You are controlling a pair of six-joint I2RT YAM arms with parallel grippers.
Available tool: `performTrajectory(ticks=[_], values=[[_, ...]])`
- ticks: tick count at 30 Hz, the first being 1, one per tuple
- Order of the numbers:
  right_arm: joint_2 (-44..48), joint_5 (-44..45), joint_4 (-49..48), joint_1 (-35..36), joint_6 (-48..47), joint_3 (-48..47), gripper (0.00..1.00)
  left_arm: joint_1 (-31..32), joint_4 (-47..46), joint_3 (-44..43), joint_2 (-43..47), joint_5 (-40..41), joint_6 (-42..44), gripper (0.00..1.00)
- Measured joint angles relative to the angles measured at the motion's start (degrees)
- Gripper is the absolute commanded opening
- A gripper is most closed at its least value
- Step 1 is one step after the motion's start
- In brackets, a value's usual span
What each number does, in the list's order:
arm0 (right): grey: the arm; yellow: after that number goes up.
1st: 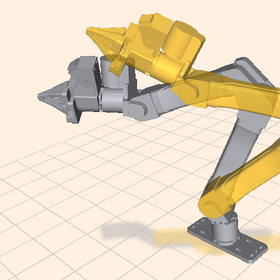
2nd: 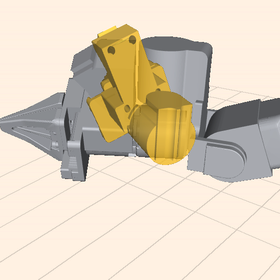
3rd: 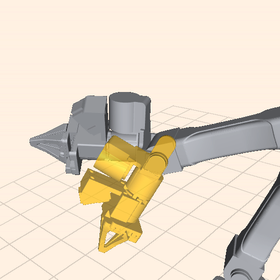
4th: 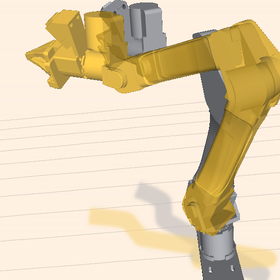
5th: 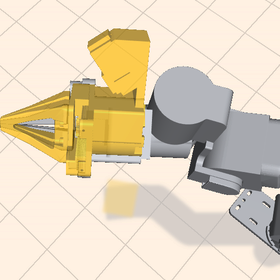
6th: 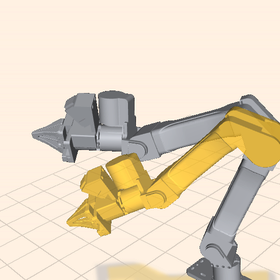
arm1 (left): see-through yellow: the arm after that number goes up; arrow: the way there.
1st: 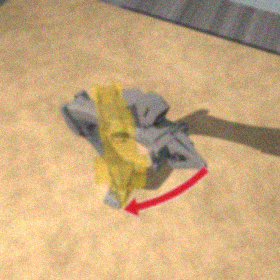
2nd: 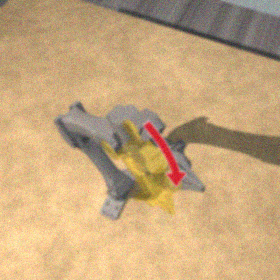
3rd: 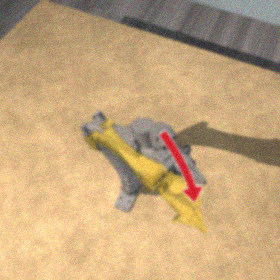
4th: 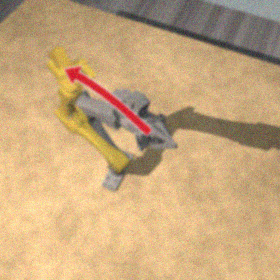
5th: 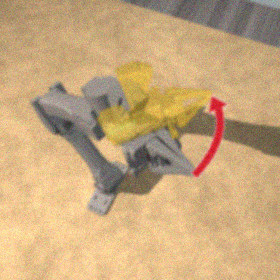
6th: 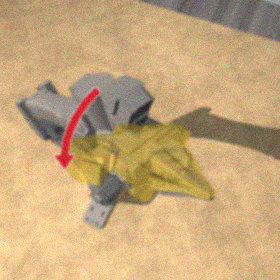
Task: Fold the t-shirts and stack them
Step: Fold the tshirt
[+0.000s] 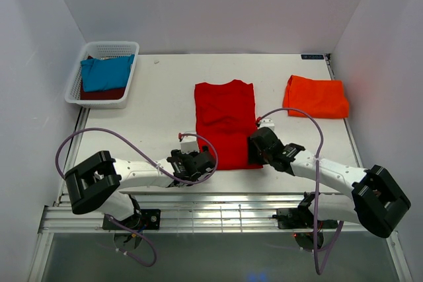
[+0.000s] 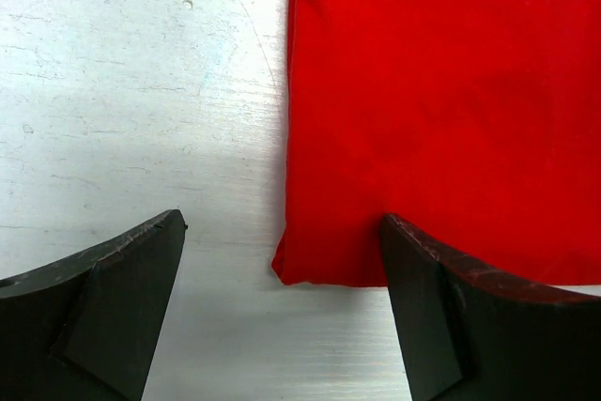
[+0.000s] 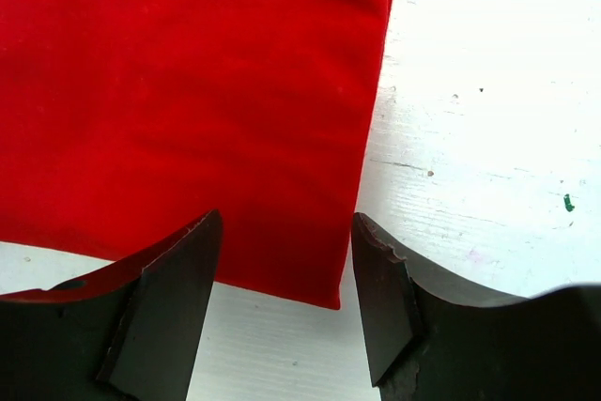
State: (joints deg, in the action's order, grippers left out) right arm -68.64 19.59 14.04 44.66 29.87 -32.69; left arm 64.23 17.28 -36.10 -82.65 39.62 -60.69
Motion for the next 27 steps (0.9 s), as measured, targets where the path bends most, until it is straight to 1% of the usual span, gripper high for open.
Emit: performTrajectory(ticks=[10, 13, 17, 22, 27], values=[[0.94, 0.37, 0.24, 0.00, 1.73, 3.52, 0.63, 0.00, -1.05, 0.17, -0.31, -0.20, -0.87, 0.92], [0.37, 0.26, -0.37, 0.00, 2.43, 4.46, 0.63, 0.00, -1.66, 0.17, -0.55, -0.15, -0.87, 0.90], [0.33, 0.13, -0.92, 0.04, 2.95, 4.52, 0.61, 0.00, -2.19, 0.15, -0.90, -0.02, -0.83, 0.82], [0.37, -0.02, -1.62, 0.07, 3.19, 4.79, 0.57, 0.00, -2.27, 0.04, -1.18, -0.15, -0.92, 0.75], [0.50, -0.28, -2.23, 0.44, 3.89, 5.11, 0.47, -0.02, -2.29, -0.28, -1.57, -0.74, -1.36, 0.66]])
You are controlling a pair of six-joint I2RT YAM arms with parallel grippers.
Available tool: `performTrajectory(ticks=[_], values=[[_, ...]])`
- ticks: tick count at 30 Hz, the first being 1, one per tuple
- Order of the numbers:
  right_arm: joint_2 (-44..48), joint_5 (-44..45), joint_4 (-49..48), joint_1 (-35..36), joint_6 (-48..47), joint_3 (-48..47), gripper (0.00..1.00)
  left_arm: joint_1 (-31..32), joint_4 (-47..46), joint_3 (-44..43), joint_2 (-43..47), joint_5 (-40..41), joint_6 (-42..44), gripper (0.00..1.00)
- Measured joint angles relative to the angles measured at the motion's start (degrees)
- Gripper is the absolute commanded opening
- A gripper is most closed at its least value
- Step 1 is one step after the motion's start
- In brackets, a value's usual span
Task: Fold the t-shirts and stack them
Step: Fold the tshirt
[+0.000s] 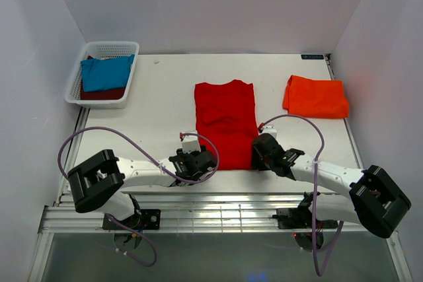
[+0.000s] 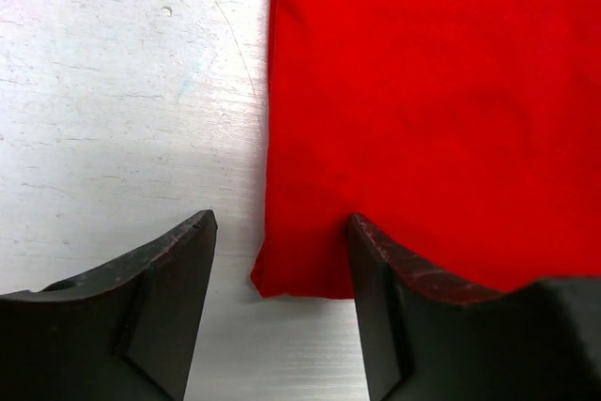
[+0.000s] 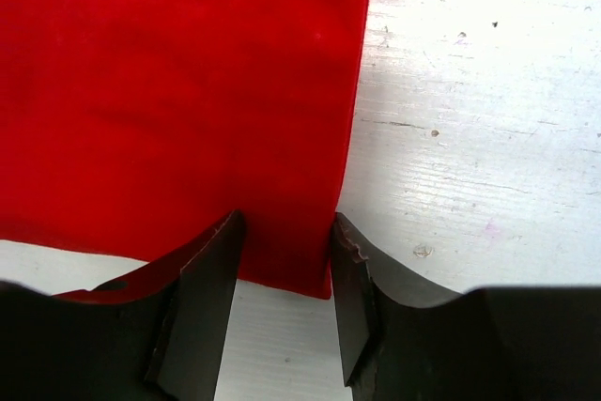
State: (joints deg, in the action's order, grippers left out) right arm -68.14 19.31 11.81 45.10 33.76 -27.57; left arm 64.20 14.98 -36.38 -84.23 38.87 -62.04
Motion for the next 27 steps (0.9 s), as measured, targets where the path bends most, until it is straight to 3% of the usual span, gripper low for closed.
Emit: performTrajectory(ticks=[3, 6, 7, 8, 10, 16, 20, 27], values=[[0.07, -0.24, -0.09, 0.26, 0.55, 0.09, 0.40, 0.00, -0.04, -0.33, -0.37, -0.66, -0.17, 0.58], [0.07, -0.42, -0.44, 0.59, 0.83, 0.28, 0.30, 0.00, -0.44, -0.79, -1.01, -1.29, -0.46, 0.40], [0.04, -0.55, -0.52, 0.70, 0.94, 0.31, 0.21, 0.04, -0.70, -0.87, -1.16, -1.66, -0.52, 0.32], [0.04, -0.68, -0.76, 0.81, 1.05, 0.33, 0.16, 0.04, -1.09, -0.87, -1.29, -2.12, -0.57, 0.13], [0.00, -0.87, -1.16, 1.07, 1.40, 0.37, 0.08, 0.13, -2.25, -0.83, -1.60, -3.23, -0.61, 0.00], [0.04, 0.31, -1.03, 2.56, 2.21, 0.37, 0.08, 0.83, -2.12, -0.87, -1.57, -2.73, -1.29, 0.00], [1.66, 0.90, 2.51, 4.28, 2.54, -0.44, 0.08, 1.51, 2.82, -1.73, -0.35, -1.09, -1.90, 0.00], [3.39, 4.17, 9.79, 6.54, 2.47, -11.34, 0.08, 1.99, 8.92, -5.68, 5.57, 1.36, -0.55, 0.00]])
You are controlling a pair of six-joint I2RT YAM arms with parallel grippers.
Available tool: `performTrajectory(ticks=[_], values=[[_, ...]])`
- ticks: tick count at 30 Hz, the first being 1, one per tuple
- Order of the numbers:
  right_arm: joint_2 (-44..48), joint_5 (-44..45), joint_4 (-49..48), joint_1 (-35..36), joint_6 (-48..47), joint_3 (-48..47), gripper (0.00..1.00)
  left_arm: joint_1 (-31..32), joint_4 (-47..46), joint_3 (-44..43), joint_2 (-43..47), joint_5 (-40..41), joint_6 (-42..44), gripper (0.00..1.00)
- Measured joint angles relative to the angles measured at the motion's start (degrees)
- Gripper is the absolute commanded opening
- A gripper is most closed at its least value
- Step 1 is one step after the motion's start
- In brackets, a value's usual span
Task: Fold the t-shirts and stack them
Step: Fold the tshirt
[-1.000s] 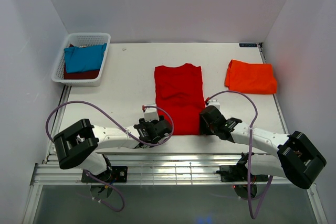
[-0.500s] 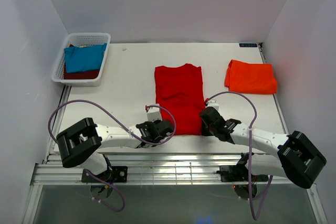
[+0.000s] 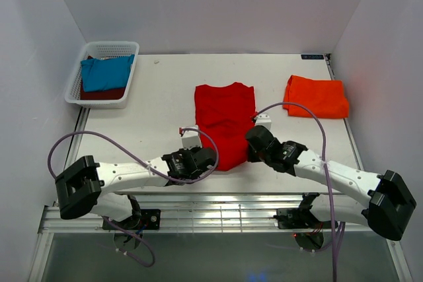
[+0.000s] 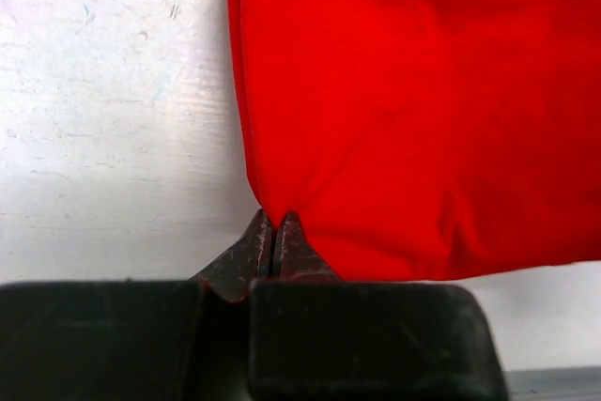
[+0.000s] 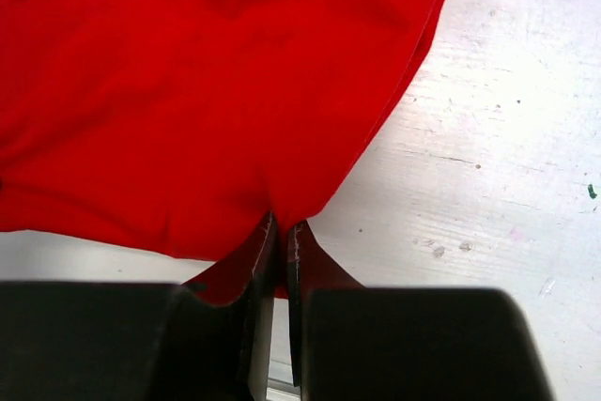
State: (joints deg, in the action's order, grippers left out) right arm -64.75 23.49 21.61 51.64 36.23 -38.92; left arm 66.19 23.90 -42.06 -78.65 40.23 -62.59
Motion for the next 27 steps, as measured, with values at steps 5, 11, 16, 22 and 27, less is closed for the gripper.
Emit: performTrajectory(ticks=[5, 11, 16, 22, 27], values=[[0.63, 2.10, 3.19, 3.63, 1.27, -2.45, 0.08, 1.86, 1.84, -0.20, 4.42, 0.66, -0.33, 0.00], [1.03, 4.20, 9.42, 10.60, 6.60, -2.45, 0.08, 7.26, 6.16, 0.48, 4.35, 1.01, -5.09, 0.00], [1.84, 6.34, 13.05, 14.75, 10.21, -2.49, 0.08, 10.47, 11.43, 0.20, 4.13, 2.80, -9.94, 0.00], [-2.60, 12.72, 15.02, 14.75, 9.66, -7.56, 0.08, 9.33, 16.17, -4.15, 4.13, 10.82, -10.71, 0.00], [-9.18, 19.04, 12.63, 12.37, 5.03, -15.61, 0.08, 3.82, 10.49, -7.13, 4.17, 17.22, -2.78, 0.00]])
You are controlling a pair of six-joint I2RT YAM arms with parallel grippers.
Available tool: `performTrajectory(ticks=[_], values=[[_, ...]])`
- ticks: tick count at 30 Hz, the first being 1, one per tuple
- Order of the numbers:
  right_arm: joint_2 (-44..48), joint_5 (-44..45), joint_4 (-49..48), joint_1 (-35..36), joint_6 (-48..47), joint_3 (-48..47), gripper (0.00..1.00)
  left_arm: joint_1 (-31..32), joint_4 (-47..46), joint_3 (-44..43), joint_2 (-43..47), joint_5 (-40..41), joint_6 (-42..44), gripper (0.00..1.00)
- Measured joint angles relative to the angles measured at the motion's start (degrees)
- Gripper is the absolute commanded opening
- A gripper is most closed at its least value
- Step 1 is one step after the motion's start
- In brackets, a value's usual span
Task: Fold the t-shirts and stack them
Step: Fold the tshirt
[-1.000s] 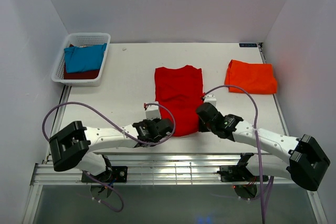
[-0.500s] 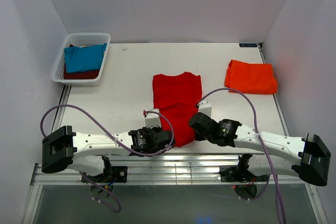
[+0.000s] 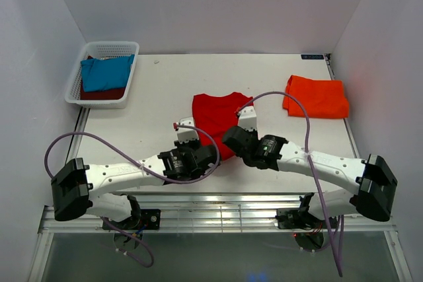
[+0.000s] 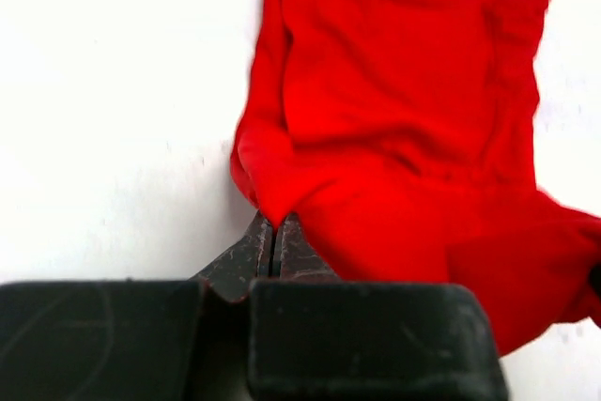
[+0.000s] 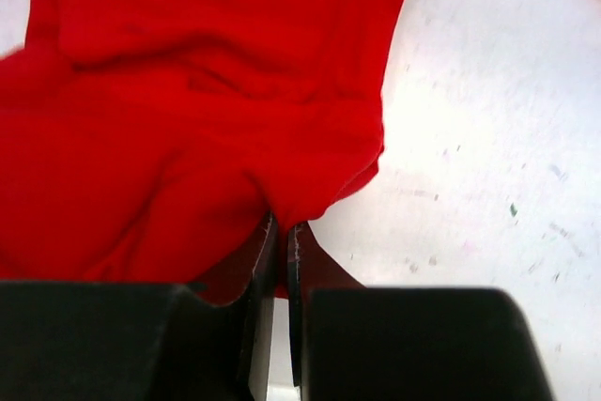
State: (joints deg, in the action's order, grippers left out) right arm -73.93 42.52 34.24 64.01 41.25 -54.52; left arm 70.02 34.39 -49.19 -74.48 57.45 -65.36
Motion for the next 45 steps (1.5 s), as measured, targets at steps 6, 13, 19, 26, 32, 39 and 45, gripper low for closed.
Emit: performTrajectory(ticks=[6, 13, 19, 26, 32, 39, 45], values=[[-5.44, 2.43, -8.66, -8.07, -9.51, -2.45, 0.08, -9.35, -22.58, 5.25, 0.07, -1.14, 19.17, 0.00], [-12.33, 2.12, -17.18, -15.43, -18.45, -4.39, 0.08, -16.00, -38.88, 3.96, -7.69, -5.95, 31.63, 0.00], [-16.33, 0.28, -23.17, -20.13, -24.46, -7.13, 0.08, -20.74, -45.24, 0.87, -14.99, -9.99, 36.68, 0.00], [-21.53, -1.62, -26.99, -23.32, -29.83, -12.39, 0.08, -24.79, -49.00, -3.37, -20.15, -14.23, 39.50, 0.00], [-27.02, -3.17, -28.94, -25.22, -32.28, -15.67, 0.08, -27.45, -50.16, -6.84, -25.46, -17.22, 40.17, 0.00], [-35.71, -3.65, -31.93, -27.39, -34.29, -20.57, 0.08, -31.12, -50.42, -10.58, -32.26, -18.40, 40.30, 0.00], [-41.33, 1.33, -37.38, -29.22, -37.51, -28.06, 0.66, -33.90, -48.81, -18.95, -36.65, -11.43, 40.22, 0.94]])
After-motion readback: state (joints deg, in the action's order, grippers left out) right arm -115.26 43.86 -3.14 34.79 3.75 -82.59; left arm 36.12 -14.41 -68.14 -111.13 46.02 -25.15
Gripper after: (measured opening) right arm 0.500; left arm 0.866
